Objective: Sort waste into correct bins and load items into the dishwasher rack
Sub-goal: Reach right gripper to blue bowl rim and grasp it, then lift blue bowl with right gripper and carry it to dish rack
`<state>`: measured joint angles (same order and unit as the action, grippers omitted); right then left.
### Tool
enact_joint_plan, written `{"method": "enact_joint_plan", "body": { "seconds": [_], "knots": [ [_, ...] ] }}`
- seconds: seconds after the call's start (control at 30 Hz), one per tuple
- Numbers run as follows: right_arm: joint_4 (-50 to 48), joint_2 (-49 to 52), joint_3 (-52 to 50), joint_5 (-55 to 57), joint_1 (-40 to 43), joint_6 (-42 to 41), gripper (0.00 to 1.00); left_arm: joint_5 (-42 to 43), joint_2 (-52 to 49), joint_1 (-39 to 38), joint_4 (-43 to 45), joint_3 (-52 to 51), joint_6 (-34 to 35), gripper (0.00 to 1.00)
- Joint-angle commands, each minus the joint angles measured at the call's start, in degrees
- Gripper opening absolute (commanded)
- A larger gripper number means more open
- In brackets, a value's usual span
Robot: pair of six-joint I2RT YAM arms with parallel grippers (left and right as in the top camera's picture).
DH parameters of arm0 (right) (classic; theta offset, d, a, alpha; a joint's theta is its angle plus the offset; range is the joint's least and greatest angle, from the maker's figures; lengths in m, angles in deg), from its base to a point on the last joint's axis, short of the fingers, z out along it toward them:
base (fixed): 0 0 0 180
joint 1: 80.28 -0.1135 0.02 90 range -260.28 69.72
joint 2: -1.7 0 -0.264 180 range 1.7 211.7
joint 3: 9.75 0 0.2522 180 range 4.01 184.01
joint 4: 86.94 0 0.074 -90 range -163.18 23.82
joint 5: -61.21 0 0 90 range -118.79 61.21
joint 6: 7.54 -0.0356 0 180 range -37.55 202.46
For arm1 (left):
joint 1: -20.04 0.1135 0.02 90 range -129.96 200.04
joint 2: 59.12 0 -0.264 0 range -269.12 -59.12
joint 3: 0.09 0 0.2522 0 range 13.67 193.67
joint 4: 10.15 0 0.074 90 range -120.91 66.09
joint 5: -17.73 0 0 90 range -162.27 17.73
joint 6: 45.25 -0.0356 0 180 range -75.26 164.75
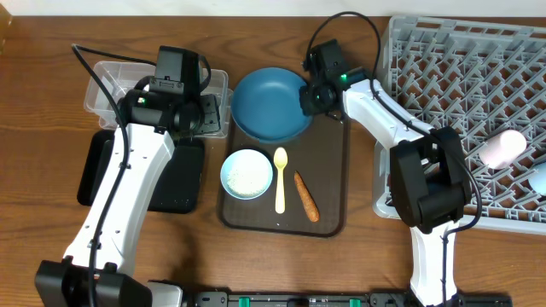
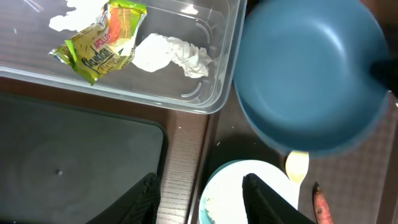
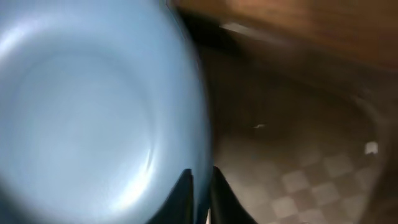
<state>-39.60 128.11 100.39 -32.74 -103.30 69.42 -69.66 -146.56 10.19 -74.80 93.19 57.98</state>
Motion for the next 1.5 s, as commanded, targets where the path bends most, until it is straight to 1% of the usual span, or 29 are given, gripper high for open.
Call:
{"method": "enact_joint_plan", "body": {
  "seconds": [0.0,0.07,0.2,0.5,0.67,0.77,0.83,0.97,1.0,1.07,1.2,1.27,1.33,1.47],
  "knots": [
    [0.9,0.3,0.2,4.2,-0.1,-1.3,0.01,-0.7,-0.2,0.2,-0.3,-0.3,-0.5,0.46],
    [1.9,0.3,0.2,4.2,0.3,-1.6,0.01,-0.7,-0.2,0.2,-0.3,-0.3,-0.5,0.46],
    [4.8,0.3,0.2,8.3,0.6,-5.2,0.01,-0.5,-0.2,0.2,-0.3,-0.3,-0.5,0.46],
    [3.7,-0.8,2.0,8.7,2.0,-5.1,0.01,-0.5,-0.2,0.2,-0.6,-0.3,-0.5,0.46],
    [3.7,-6.0,5.7,11.4,4.7,-1.2,0.01,-0.5,-0.2,0.2,-0.5,-0.3,-0.5,0.46],
    [3.6,-10.6,7.5,15.0,6.9,3.7,0.01,-0.5,-0.2,0.2,-0.5,-0.3,-0.5,0.46],
    [2.8,-13.8,7.8,18.1,8.6,8.6,0.01,-0.5,-0.2,0.2,-0.5,-0.3,-0.5,0.46],
    [1.7,-18.6,7.8,26.0,12.3,22.5,0.01,-0.5,-0.2,0.2,-0.5,-0.3,-0.5,0.46],
    [1.7,-19.3,7.8,28.4,13.0,24.8,0.01,-0.5,-0.2,0.2,-0.5,-0.3,-0.5,0.46],
    [1.5,-20.4,7.8,37.4,14.7,28.4,0.01,-0.5,-0.2,0.2,-0.5,-0.3,-0.5,0.46],
    [-2.1,-20.5,7.8,62.2,17.7,29.0,0.01,-0.5,-0.2,0.2,-0.5,-0.3,-0.5,0.46],
    [-3.8,-20.3,7.7,69.5,19.3,28.9,0.01,-0.5,-0.2,0.2,-0.5,-0.3,-0.5,0.46],
    [-5.9,-20.3,7.7,72.1,21.4,28.9,0.01,-0.5,-0.2,0.2,-0.5,-0.3,-0.5,0.46],
    [-9.5,-20.3,7.7,73.4,25.3,29.0,0.01,-0.5,-0.2,0.2,-0.5,-0.3,-0.5,0.46]
  ]
}}
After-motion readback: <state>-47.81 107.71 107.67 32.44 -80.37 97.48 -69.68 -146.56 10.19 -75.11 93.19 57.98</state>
